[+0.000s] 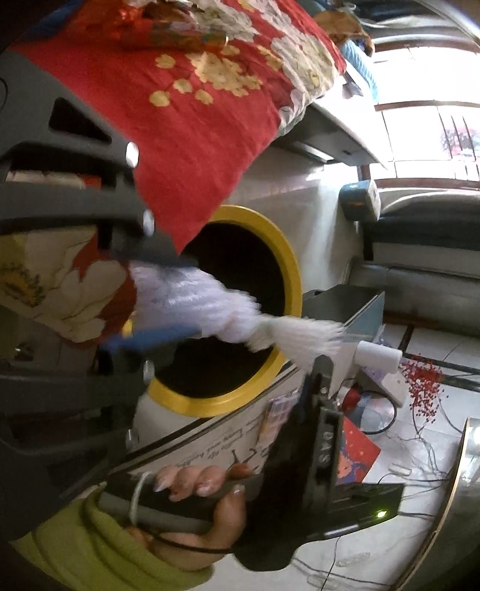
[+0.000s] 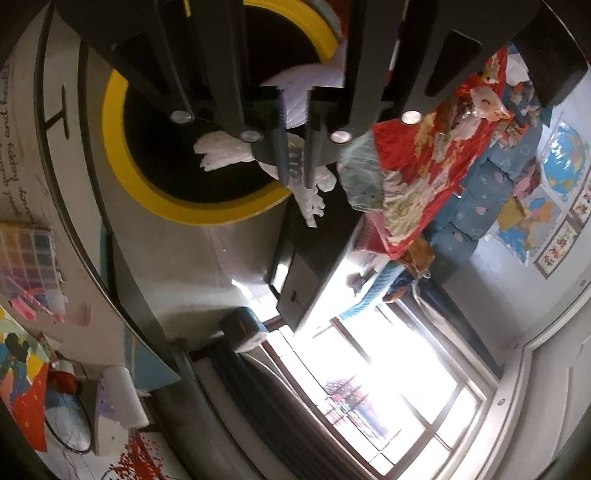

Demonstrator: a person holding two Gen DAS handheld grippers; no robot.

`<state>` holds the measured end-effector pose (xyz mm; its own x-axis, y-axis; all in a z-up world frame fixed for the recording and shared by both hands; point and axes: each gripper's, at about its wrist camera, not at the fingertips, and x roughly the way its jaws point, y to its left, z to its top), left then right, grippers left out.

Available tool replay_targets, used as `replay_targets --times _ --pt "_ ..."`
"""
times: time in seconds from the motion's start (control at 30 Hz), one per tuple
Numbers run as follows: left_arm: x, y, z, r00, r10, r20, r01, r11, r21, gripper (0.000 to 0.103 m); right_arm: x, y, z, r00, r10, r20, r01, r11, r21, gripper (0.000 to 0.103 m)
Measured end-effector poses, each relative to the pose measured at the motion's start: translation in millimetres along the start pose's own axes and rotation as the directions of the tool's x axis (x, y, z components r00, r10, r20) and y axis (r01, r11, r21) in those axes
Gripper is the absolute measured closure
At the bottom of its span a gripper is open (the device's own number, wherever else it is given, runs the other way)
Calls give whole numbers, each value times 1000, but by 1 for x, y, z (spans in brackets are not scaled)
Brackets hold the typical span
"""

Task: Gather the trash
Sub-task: 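Open both grippers to drop the white foam pieces into the bin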

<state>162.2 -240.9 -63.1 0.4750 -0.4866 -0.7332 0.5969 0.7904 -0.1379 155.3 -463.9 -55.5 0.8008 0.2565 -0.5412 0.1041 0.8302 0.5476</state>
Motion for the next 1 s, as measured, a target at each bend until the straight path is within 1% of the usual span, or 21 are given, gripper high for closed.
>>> replay_targets --times 0.03,0.07,0.13,0.2,0.23,0.27,0.3,0.37,0.53,0.67,0.83,1.0 --pt "1 1 1 1000 1 5 -1 1000 -9 52 0 -1 -1 1000 -9 5 9 1000 0 55" --pt "0 4 2 1000 2 14 -1 1000 -25 48 0 0 -2 1000 -15 7 15 1000 -4 55" --pt "-1 10 2 1000 -7 24 9 999 -50 45 0 0 -2 1000 -24 2 24 1000 -13 55" --pt "-4 17 0 999 -5 41 8 997 -82 33 1 0 -3 1000 -30 6 30 999 -11 52" --pt "-8 23 0 999 -5 54 11 994 -106 22 1 1 -3 999 -33 8 33 999 -12 49" --pt "-10 26 -1 998 -8 63 15 992 -122 18 2 3 -5 999 -37 8 38 999 -17 47" --pt "-14 30 -2 997 -10 74 20 990 -140 17 2 4 -5 999 -39 7 39 999 -21 47" --pt "-20 35 -1 996 5 92 10 987 -160 11 3 8 -7 999 -40 9 40 999 -27 42" --pt "-34 44 -4 991 34 126 -9 981 -195 11 3 17 -7 999 -37 16 38 998 -48 34" --pt "-46 47 -8 987 66 146 -36 979 -201 11 3 23 -7 999 -34 19 36 997 -65 33" --pt "-58 53 -13 983 89 162 -52 975 -216 11 1 33 -8 999 -26 24 28 996 -86 32" --pt "-71 60 -15 975 115 191 -69 970 -233 11 -1 47 -10 1000 -8 26 11 993 -119 32"
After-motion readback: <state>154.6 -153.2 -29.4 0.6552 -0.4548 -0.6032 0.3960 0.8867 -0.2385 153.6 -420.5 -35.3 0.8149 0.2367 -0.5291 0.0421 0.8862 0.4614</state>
